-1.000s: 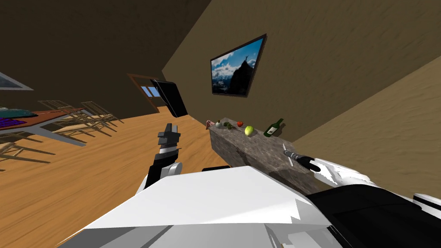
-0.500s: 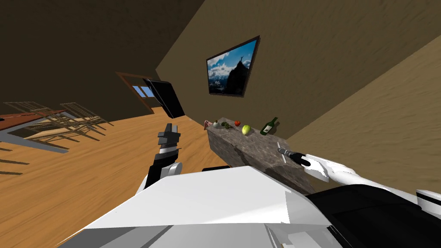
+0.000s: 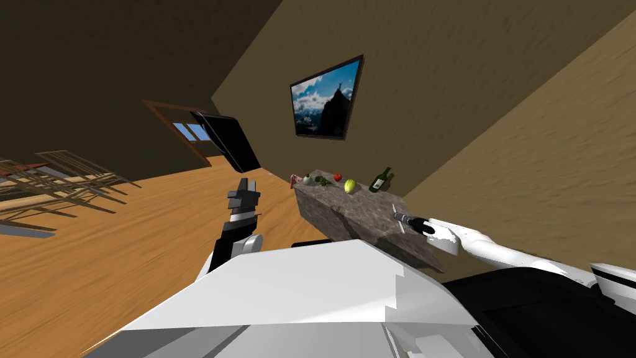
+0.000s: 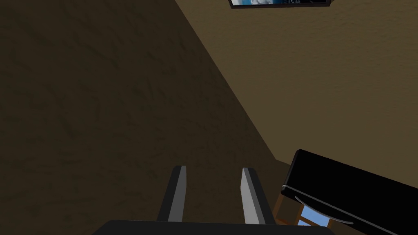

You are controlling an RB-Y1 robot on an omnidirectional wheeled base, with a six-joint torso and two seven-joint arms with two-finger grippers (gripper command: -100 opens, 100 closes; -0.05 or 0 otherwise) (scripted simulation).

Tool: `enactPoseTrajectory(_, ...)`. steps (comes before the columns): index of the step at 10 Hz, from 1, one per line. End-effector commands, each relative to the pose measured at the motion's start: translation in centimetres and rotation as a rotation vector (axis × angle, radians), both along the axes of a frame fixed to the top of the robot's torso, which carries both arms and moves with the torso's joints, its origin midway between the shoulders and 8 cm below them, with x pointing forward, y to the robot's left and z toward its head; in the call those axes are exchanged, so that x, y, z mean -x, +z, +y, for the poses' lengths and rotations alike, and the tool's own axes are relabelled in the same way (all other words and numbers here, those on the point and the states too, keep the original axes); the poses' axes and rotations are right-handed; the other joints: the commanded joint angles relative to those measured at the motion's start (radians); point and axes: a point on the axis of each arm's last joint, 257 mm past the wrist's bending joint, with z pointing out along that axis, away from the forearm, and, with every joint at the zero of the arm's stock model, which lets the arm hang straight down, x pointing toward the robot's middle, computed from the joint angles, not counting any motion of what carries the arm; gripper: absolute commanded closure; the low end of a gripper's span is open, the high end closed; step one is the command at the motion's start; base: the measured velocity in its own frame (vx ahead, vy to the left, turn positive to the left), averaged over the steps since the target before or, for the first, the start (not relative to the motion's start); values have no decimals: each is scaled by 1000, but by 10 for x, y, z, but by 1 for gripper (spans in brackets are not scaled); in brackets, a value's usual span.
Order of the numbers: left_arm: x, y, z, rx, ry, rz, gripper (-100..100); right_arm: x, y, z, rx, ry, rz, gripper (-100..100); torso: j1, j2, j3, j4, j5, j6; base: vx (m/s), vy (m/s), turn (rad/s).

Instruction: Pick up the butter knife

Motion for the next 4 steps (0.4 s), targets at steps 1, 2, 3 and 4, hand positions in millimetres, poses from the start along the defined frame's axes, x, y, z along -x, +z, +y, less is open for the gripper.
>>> enactPoseTrajectory(1,0,0,0,0,0,0,0,3,-7,11,-18,-8,26,100,0,0,0,0,0,0,3,-26,-116)
enactPoseTrajectory(2,0,0,0,0,0,0,0,0,-8,19,-31,2,22,100,0,0,0,0,-1,-1,-5,-14,-4)
enactPoseTrajectory(3,0,0,0,0,0,0,0,2,-7,14,-20,-2,23,100,1,0,0,0,-1,-2,0,0,0)
enactPoseTrajectory(4,0,0,0,0,0,0,0,2,-8,16,-23,-1,24,0,1,-1,0,0,0,-2,0,0,0)
